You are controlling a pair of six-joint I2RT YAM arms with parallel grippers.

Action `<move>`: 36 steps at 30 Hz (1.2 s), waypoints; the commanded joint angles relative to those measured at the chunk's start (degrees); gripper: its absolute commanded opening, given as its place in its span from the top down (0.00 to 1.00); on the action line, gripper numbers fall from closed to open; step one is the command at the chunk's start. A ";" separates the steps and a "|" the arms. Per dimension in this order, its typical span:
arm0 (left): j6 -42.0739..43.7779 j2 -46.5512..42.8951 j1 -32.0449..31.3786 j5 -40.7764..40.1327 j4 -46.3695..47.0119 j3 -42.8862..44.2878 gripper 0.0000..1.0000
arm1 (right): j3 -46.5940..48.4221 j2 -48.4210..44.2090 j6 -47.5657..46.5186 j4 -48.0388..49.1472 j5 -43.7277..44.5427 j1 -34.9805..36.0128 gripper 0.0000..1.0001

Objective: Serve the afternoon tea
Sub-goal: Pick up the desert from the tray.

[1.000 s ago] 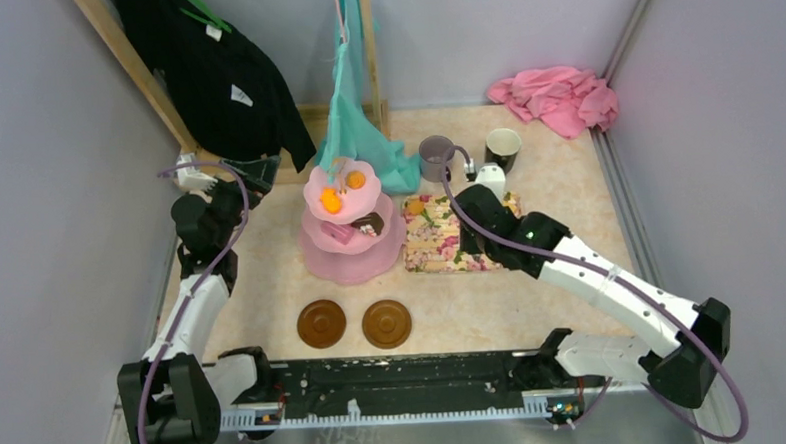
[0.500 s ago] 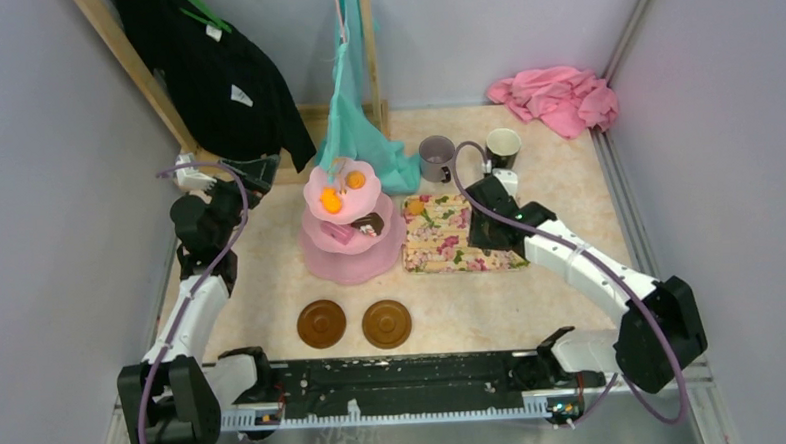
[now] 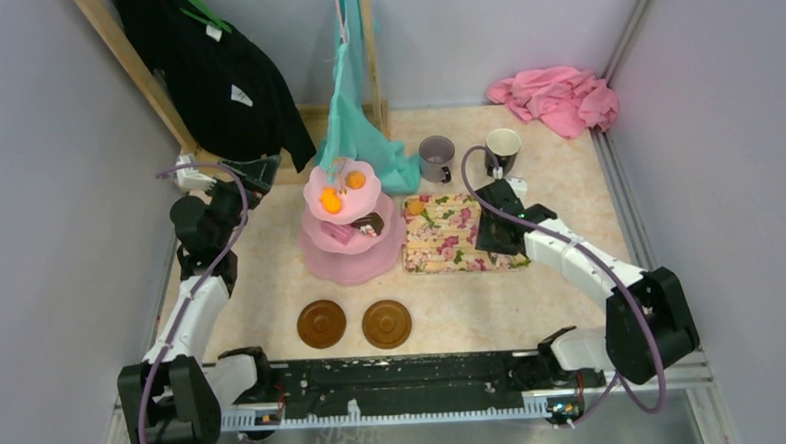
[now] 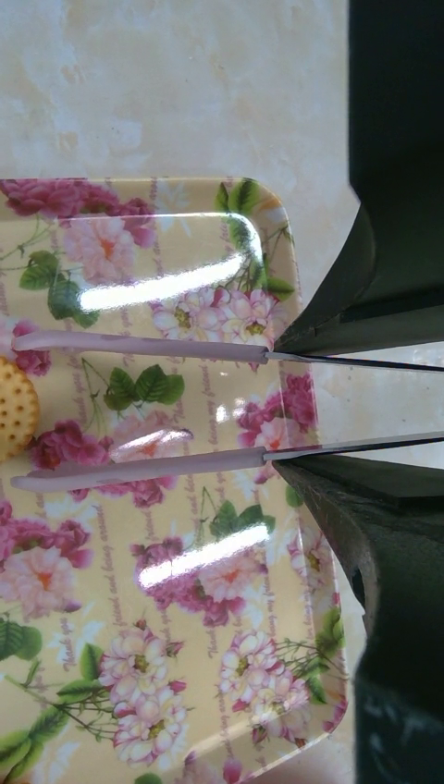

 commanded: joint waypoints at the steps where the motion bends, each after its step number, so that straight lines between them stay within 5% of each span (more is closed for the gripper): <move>1: -0.47 -0.21 0.56 1.22 2.76 -0.39 0.01 | 0.53 1.10 -0.62 3.76 -0.43 -0.77 0.58; 30: -1.70 1.10 1.97 2.31 4.07 -0.56 0.01 | 6.63 10.40 -4.18 6.52 -1.87 -3.78 0.57; 36: -1.53 1.02 2.00 2.21 4.08 -0.56 0.01 | 6.11 9.35 -4.64 6.66 -3.04 -3.87 0.64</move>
